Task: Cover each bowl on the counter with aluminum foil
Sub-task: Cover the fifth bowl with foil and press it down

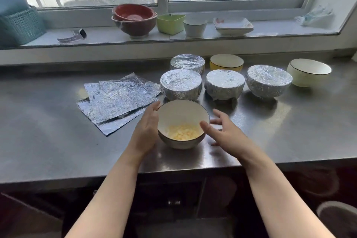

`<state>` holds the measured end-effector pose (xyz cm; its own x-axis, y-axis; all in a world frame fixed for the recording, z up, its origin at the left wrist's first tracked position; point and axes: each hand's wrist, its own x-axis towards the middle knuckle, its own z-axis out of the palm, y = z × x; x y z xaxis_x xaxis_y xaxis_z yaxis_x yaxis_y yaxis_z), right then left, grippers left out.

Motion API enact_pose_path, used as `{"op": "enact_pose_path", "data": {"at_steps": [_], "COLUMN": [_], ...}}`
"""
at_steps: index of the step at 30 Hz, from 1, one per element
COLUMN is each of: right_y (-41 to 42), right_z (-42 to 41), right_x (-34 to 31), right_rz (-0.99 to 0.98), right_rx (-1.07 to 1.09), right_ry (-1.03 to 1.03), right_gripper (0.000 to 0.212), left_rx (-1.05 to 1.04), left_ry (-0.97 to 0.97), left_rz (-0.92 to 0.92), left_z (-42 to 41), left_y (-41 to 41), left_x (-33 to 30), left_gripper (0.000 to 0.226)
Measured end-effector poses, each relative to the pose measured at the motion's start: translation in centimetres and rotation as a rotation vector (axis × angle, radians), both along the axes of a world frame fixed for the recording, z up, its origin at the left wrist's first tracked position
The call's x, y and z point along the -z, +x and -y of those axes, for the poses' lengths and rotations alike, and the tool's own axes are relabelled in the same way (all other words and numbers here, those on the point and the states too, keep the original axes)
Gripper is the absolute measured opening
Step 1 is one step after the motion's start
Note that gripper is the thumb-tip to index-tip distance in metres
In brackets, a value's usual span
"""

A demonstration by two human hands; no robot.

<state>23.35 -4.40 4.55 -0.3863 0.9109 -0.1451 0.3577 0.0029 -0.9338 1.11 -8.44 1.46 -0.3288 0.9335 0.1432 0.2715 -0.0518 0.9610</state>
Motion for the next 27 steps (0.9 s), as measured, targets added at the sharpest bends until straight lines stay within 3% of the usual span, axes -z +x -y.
{"op": "enact_pose_path", "data": {"at_steps": [6, 10, 16, 21, 27], "right_y": [-2.2, -3.3, -3.7, -3.6, -3.4], "right_z": [-0.2, -0.1, -0.1, 0.1, 0.0], "right_x": [2.1, 3.4, 3.7, 3.6, 3.4], "right_rz": [-0.296, -0.344, -0.364, -0.314, -0.297], "right_rx": [-0.02, 0.052, 0.096, 0.096, 0.094], "right_ry": [0.001, -0.009, 0.008, 0.037, 0.055], "right_gripper": [0.05, 0.06, 0.062, 0.059, 0.046], "left_rx": [-0.134, -0.206, -0.156, -0.253, -0.361], "left_ry": [-0.036, -0.357, -0.519, -0.463, -0.432], "left_rz": [-0.491, -0.814, -0.818, -0.769, -0.905], "left_z": [-2.5, -4.0, -5.2, -5.1, -5.2], "left_y": [-4.1, -7.7, -10.2, -10.3, -10.4], "left_x": [-1.7, -1.6, -0.3, 1.0, 1.4], "left_gripper": [0.061, 0.066, 0.077, 0.064, 0.044]}}
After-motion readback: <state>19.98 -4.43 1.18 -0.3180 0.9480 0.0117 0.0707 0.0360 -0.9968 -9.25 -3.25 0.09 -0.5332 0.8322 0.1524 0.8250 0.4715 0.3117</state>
